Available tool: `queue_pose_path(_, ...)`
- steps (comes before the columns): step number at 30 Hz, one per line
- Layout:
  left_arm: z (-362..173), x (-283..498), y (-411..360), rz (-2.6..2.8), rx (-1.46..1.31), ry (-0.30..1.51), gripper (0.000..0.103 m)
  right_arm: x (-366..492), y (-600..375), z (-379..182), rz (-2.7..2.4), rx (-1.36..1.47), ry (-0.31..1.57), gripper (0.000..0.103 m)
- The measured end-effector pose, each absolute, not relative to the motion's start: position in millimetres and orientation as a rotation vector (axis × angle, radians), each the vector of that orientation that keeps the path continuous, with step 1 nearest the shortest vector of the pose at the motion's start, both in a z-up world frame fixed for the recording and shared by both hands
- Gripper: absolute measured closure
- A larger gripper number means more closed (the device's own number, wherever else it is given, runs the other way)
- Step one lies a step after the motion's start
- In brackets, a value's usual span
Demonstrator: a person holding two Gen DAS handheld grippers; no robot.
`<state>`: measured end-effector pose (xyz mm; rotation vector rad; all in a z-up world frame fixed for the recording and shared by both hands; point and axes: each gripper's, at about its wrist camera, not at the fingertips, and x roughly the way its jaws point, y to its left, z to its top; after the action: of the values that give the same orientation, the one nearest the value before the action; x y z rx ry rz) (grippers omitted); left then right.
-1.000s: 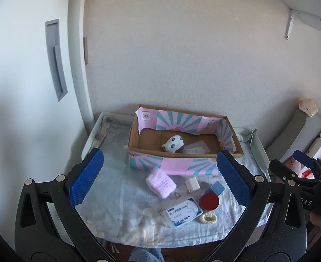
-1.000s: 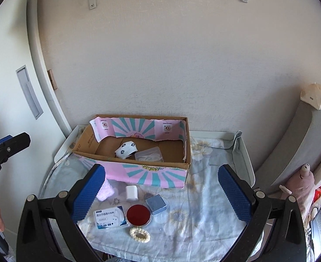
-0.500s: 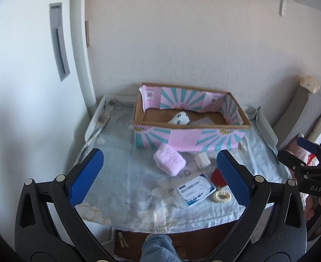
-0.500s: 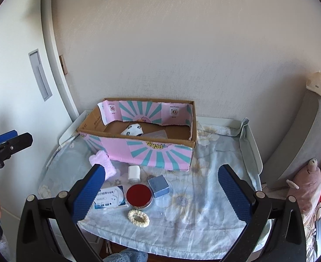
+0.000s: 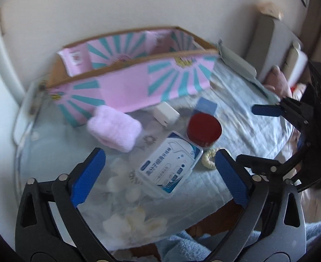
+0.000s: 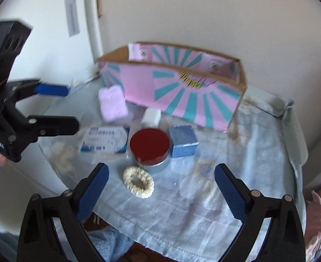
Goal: Organize objects
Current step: 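Grasp the floss-pick packet with the left tool while the right tool grasps the beige hair tie, then carry the floss packet and hair tie over the striped cardboard box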
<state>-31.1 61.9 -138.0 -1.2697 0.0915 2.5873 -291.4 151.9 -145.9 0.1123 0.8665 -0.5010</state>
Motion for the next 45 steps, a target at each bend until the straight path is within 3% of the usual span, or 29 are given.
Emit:
queue_pose_path(9, -192, -56, 77, 2.411, -1.357, 0.141, 0.024, -275, 153, -191, -0.366, 0.123, 0.921, 0.045)
queue_pose_path(20, -204, -64, 81, 2.363, -1.356, 0.160, 0.025, -274, 149, -194, -0.356, 0.096, 0.902, 0.070)
queue_pose_path(33, -204, -62, 82, 2.359, -1.332, 0.190, 0.036, -277, 150, -198, -0.345, 0.084, 0.894, 0.083)
queue_pose_path(45, -191, -56, 82, 2.377, -1.337, 0.156, 0.038, -275, 148, -189, -0.355, 0.123, 0.874, 0.084)
